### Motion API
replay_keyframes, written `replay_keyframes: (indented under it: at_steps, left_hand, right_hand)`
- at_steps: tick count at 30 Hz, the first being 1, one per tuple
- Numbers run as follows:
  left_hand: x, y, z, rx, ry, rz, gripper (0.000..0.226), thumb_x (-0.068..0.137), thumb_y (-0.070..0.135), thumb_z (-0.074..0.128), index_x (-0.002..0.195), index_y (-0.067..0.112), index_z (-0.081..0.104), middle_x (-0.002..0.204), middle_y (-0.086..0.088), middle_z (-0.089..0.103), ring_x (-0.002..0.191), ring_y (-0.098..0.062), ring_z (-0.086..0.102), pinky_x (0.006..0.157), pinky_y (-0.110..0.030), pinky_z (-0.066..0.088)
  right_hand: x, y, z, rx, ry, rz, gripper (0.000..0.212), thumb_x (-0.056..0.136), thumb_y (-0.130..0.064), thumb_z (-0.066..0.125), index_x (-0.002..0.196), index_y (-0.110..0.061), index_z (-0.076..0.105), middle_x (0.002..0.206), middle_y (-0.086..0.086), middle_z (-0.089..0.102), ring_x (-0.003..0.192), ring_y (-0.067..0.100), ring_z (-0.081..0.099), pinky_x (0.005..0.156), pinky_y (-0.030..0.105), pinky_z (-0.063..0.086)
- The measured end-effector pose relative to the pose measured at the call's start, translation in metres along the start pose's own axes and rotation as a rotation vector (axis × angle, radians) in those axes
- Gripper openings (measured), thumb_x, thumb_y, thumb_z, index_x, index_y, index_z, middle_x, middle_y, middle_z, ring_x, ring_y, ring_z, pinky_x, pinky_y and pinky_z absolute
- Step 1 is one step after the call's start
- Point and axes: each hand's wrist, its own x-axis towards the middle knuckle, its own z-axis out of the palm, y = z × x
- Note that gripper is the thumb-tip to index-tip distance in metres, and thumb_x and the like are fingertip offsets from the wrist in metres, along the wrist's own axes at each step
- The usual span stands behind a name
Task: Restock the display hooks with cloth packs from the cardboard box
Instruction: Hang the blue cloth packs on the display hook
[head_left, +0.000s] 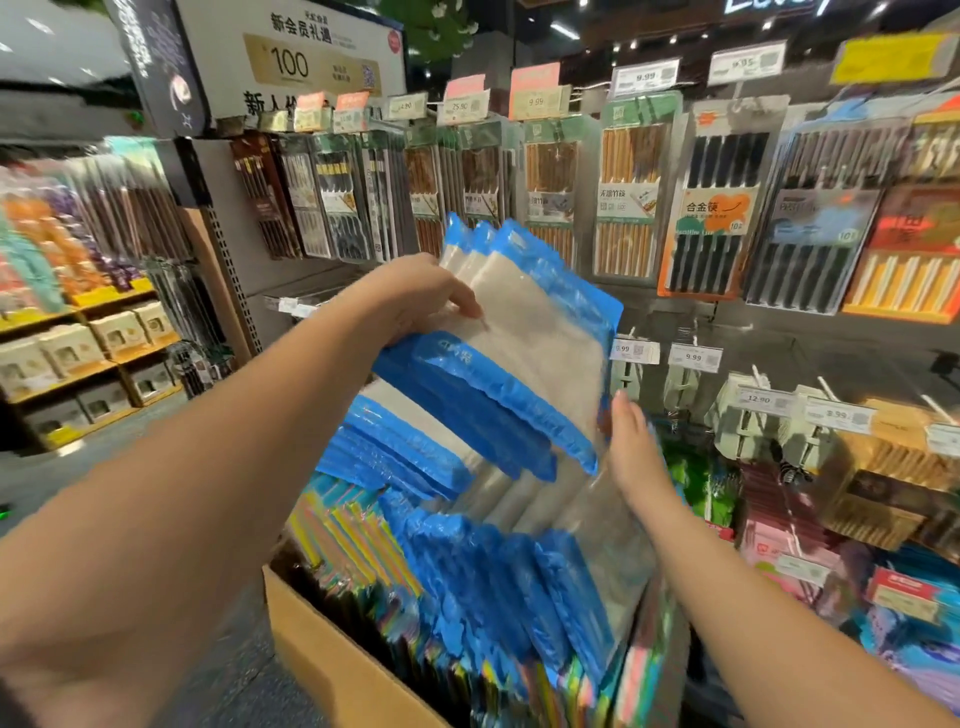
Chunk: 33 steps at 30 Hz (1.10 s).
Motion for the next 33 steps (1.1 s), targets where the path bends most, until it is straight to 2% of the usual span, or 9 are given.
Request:
replay_keyframes:
  at_steps: [5,9,11,13,17,20,26,30,33]
  left_hand:
    - [-0.062,-0.004,0.010,-0.309,-0.035,0.061,0.050,0.075,0.001,0.080,0.117,0.014,0.057,0.106,-0.012,0.070,0.086,-0.032,0.074,0.074,-0.046,0.063]
    - [-0.125,-0.028,0.050,-0.488,-0.055,0.175,0.058,0.075,-0.004,0.077,0.125,0.012,0.054,0.109,-0.010,0.071,0.074,-0.019,0.074,0.062,-0.030,0.058]
    - [-0.158,-0.044,0.079,-0.557,-0.067,0.215,0.058,0.071,-0.005,0.078,0.120,0.014,0.056,0.100,-0.008,0.073,0.072,-0.017,0.072,0.060,-0.029,0.056]
    - [-0.193,-0.065,0.107,-0.603,-0.087,0.227,0.059,0.063,0.003,0.082,0.112,0.023,0.056,0.090,0.001,0.074,0.073,-0.016,0.071,0.061,-0.031,0.057]
    - [-0.257,-0.111,0.161,-0.602,-0.204,0.162,0.075,0.049,0.028,0.085,0.117,0.029,0.052,0.106,0.000,0.072,0.097,-0.027,0.071,0.081,-0.048,0.058]
    - [-0.303,-0.131,0.208,-0.569,-0.351,0.114,0.078,0.052,0.033,0.084,0.122,0.036,0.049,0.111,0.010,0.071,0.105,-0.020,0.070,0.093,-0.051,0.055]
    - [-0.375,-0.120,0.312,-0.734,-0.629,-0.048,0.074,0.062,0.028,0.083,0.127,0.017,0.050,0.125,-0.009,0.067,0.109,-0.022,0.066,0.094,-0.040,0.056]
    - [-0.409,-0.080,0.385,-0.733,-0.747,-0.153,0.037,0.084,0.018,0.069,0.119,0.018,0.058,0.107,-0.005,0.074,0.088,-0.015,0.073,0.070,-0.026,0.058]
    - [-0.433,-0.043,0.451,-0.696,-0.869,-0.193,0.041,0.079,0.018,0.072,0.118,0.019,0.063,0.106,-0.007,0.076,0.088,-0.019,0.074,0.074,-0.031,0.061]
  right_hand:
    - [-0.017,-0.040,-0.046,0.442,-0.202,0.074,0.065,0.093,-0.072,0.036,0.129,-0.025,0.062,0.122,0.002,0.069,0.113,0.023,0.065,0.091,0.041,0.053]
    - [-0.068,-0.049,-0.092,0.593,-0.348,0.036,0.050,0.099,-0.059,0.033,0.115,-0.025,0.068,0.111,0.004,0.074,0.100,0.021,0.072,0.073,0.034,0.061]
    - [-0.099,-0.040,-0.116,0.633,-0.350,0.052,0.045,0.100,-0.052,0.037,0.109,-0.023,0.071,0.109,0.006,0.075,0.098,0.023,0.072,0.074,0.035,0.061]
    - [-0.130,-0.022,-0.139,0.646,-0.311,0.122,0.043,0.098,-0.044,0.043,0.099,-0.018,0.078,0.107,0.009,0.075,0.095,0.024,0.073,0.075,0.037,0.060]
    - [-0.200,0.031,-0.182,0.694,-0.241,0.278,0.036,0.082,-0.032,0.052,0.092,-0.014,0.081,0.108,0.015,0.073,0.094,0.029,0.073,0.069,0.038,0.061]
    - [-0.253,0.076,-0.218,0.679,-0.138,0.396,0.033,0.082,-0.029,0.054,0.094,-0.012,0.080,0.101,0.015,0.074,0.086,0.027,0.074,0.067,0.039,0.062]
    - [-0.339,0.144,-0.312,0.593,0.148,0.431,0.050,0.087,-0.033,0.062,0.131,-0.010,0.060,0.115,0.015,0.072,0.098,0.028,0.071,0.071,0.041,0.062]
    - [-0.383,0.176,-0.385,0.586,0.296,0.425,0.027,0.098,-0.019,0.055,0.123,-0.011,0.061,0.094,0.007,0.077,0.078,0.019,0.074,0.063,0.034,0.061]
    - [-0.410,0.197,-0.451,0.584,0.404,0.384,0.031,0.085,-0.020,0.063,0.116,-0.023,0.059,0.091,0.001,0.077,0.077,0.017,0.074,0.060,0.033,0.060]
